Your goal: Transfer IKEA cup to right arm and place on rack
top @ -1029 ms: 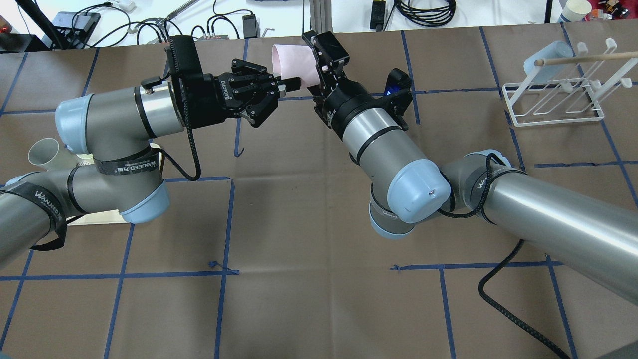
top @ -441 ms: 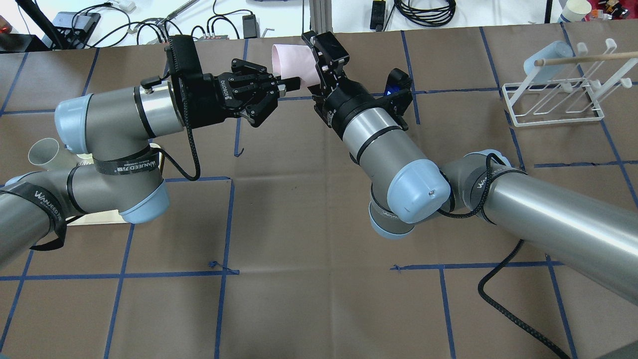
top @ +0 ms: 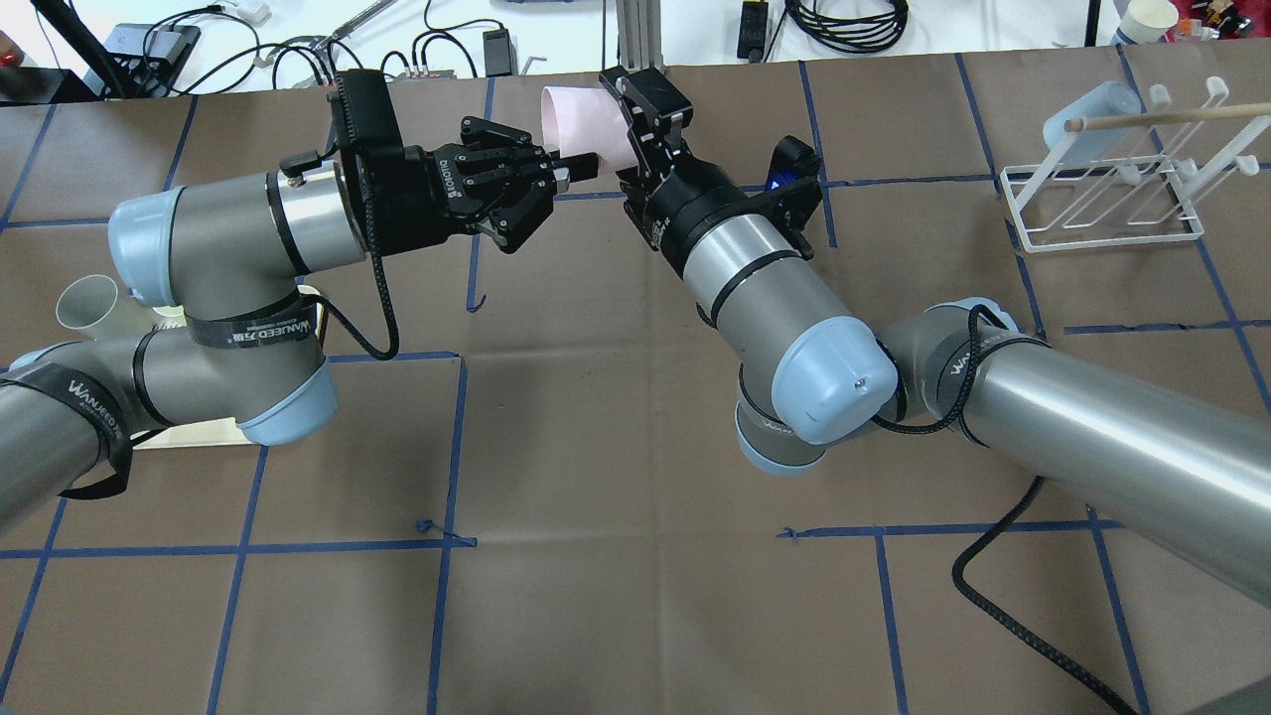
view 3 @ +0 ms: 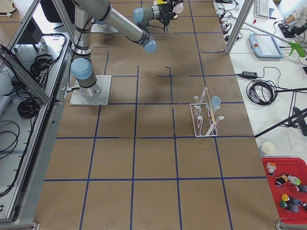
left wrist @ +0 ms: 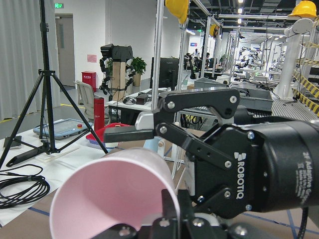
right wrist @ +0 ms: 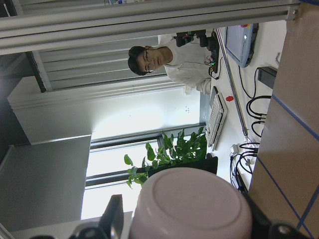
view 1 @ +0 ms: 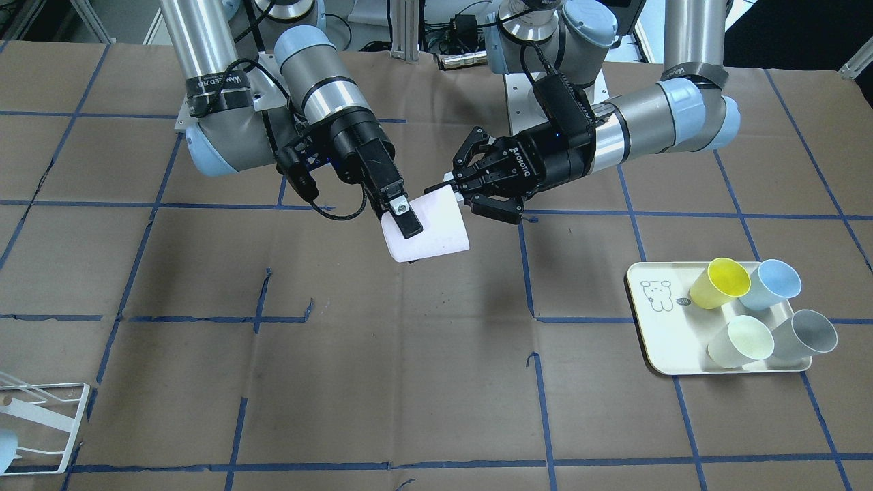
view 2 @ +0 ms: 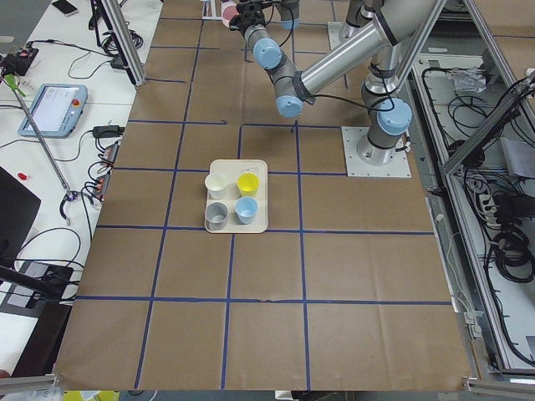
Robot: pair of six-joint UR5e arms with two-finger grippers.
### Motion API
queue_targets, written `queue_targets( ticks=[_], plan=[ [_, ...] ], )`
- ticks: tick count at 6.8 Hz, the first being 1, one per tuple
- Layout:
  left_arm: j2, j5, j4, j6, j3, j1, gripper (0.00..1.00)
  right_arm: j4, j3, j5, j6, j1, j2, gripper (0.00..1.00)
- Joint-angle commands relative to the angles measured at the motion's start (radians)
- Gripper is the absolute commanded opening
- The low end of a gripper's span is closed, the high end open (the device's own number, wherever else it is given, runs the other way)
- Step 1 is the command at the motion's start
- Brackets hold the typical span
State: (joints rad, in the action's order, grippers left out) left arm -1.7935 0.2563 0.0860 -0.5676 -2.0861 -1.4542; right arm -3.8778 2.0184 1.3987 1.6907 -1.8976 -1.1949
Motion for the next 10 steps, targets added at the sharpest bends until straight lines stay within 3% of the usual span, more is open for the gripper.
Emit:
queue_targets(
  ticks=[1, 2, 3, 4, 10],
  plan=[
    [0.002, 0.001, 0.000, 0.000, 0.000, 0.000, 0.06, 0.000, 0.000, -0.001, 0.001, 0.000, 0.000, 0.68],
    [0.003, 0.001, 0.000, 0.002, 0.000, 0.000, 0.12, 0.000, 0.000, -0.004, 0.001, 0.000, 0.000, 0.66],
    [0.002, 0.047, 0.003, 0.003, -0.002, 0.000, 0.84, 0.000, 0.000, -0.006, 0.003, 0.000, 0.000, 0.66],
    [0.003, 0.055, 0.006, 0.012, -0.002, -0.002, 0.97, 0.000, 0.000, -0.007, 0.003, 0.000, 0.000, 0.65],
    [0.039, 0.083, -0.061, 0.069, 0.024, 0.058, 1.00, -0.002, -0.003, -0.013, -0.003, 0.047, 0.000, 0.64]
  ],
)
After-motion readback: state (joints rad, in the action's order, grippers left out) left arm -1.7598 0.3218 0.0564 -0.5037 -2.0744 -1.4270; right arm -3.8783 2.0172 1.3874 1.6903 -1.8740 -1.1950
